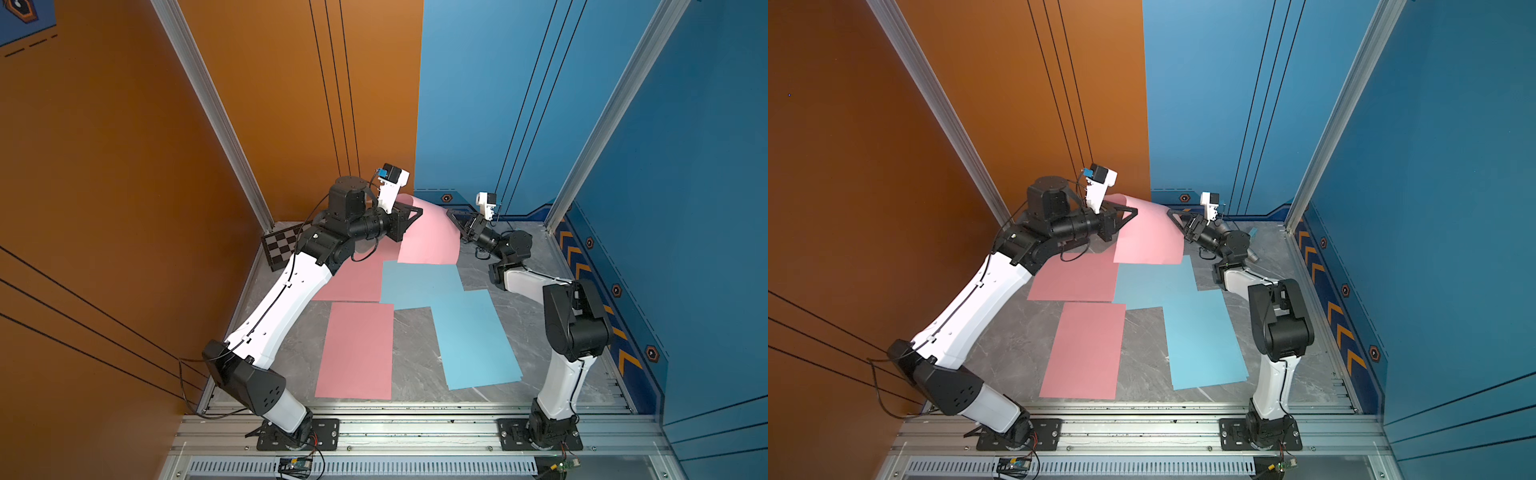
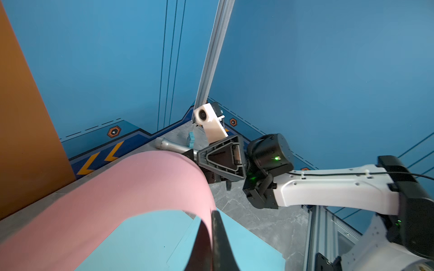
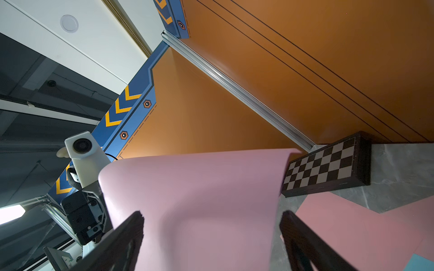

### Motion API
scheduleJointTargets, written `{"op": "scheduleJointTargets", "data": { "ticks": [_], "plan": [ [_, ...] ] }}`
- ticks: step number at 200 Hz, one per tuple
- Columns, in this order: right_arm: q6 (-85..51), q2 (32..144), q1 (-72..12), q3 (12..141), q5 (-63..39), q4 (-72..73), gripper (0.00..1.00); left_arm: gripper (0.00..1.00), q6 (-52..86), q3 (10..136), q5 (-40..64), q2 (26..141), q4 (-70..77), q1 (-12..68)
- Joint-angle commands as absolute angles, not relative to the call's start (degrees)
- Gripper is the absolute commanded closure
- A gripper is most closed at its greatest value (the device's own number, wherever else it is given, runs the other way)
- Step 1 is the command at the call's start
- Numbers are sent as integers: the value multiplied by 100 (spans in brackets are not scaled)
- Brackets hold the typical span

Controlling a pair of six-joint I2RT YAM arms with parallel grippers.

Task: Sort the scattered colored papers by color
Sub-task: Pick up the colored paper.

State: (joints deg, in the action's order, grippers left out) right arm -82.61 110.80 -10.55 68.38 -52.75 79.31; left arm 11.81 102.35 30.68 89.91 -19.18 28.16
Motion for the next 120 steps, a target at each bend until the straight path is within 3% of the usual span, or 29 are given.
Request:
{"op": "scheduleJointTargets", "data": {
  "ticks": [1,68,120],
  "plan": [
    [-8463,11191,-1010,6943,-5400,8131,9,100,1452,10306,3912,9005,-1614,2715],
    [-9081,10799,-892,6769,-5688,8125,10,100,1523,10063,4298,9188,-1600,2285],
    [-9539,11075,-673,6284,-5506,8124,9,100,1894,10656,4845,10009,-1591,1947]
  ]
}}
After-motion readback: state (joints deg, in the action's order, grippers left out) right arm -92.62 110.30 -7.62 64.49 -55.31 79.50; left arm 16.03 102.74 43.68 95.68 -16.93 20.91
